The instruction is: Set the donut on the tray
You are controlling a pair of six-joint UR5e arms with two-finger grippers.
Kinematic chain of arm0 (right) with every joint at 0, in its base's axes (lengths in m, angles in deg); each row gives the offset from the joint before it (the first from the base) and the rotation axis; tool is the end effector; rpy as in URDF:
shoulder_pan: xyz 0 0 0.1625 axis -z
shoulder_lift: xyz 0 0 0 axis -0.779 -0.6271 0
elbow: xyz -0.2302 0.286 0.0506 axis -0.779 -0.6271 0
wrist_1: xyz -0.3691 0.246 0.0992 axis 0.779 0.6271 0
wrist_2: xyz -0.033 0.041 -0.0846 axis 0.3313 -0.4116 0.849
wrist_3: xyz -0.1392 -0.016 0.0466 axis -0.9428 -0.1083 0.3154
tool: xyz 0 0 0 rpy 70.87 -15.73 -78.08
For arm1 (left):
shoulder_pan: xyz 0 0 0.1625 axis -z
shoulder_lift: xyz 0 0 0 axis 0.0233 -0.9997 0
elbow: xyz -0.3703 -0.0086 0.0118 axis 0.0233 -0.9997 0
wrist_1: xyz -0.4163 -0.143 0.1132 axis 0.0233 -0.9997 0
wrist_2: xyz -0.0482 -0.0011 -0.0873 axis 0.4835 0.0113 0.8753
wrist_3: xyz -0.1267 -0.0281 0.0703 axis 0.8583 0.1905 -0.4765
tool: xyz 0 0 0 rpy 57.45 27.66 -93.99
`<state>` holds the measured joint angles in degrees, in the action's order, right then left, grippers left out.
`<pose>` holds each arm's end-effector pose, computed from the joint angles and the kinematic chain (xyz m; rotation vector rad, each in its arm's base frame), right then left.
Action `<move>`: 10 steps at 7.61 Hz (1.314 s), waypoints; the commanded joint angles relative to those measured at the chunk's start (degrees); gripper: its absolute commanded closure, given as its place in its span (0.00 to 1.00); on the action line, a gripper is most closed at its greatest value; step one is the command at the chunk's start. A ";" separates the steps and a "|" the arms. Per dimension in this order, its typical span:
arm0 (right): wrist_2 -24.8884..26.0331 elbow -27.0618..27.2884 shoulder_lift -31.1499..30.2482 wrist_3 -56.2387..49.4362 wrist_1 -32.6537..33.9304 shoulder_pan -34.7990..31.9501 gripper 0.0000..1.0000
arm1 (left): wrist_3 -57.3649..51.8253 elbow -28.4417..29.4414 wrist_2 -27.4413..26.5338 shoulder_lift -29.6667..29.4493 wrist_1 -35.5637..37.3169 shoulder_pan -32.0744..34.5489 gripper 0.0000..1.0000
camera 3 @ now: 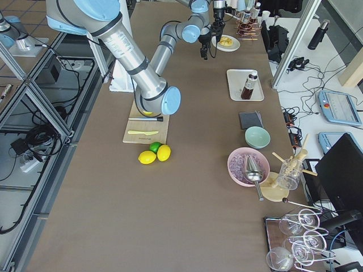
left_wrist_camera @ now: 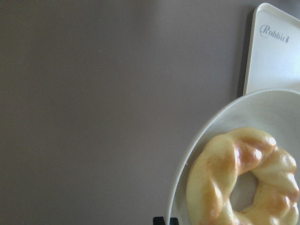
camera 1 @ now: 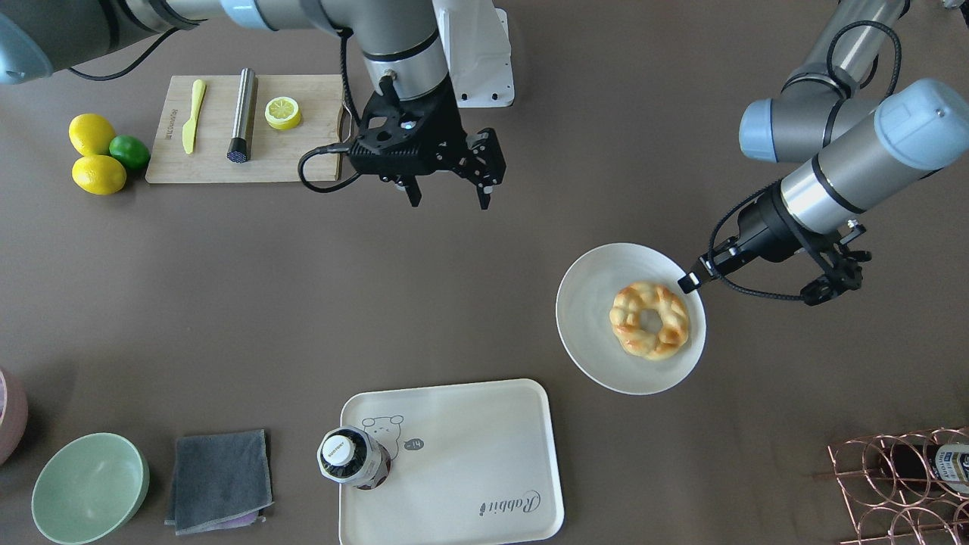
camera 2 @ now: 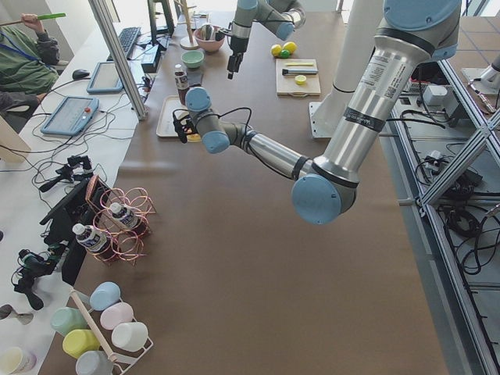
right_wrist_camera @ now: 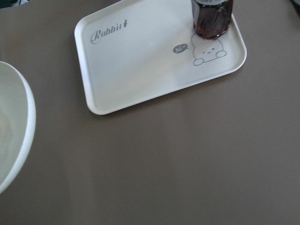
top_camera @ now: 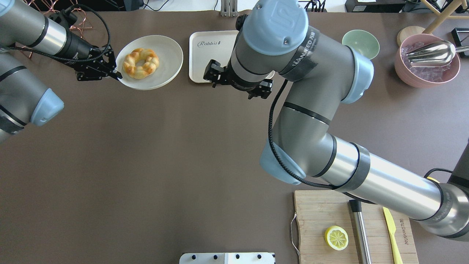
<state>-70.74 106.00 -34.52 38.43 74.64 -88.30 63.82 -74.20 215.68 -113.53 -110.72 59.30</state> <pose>-0.4842 -0.4784 0.0420 0.1108 -0.9891 0.3135 0.3477 -0.6083 0.3006 -0.1799 1.1841 -0.4978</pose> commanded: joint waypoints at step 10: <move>-23.92 5.96 -35.58 -60.18 -0.17 -32.46 0.00 | 22.90 36.93 -27.92 -34.14 0.35 -13.49 1.00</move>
<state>-94.02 112.61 -67.64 -16.41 74.49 -118.39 86.88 -40.08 188.53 -145.62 -109.10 46.30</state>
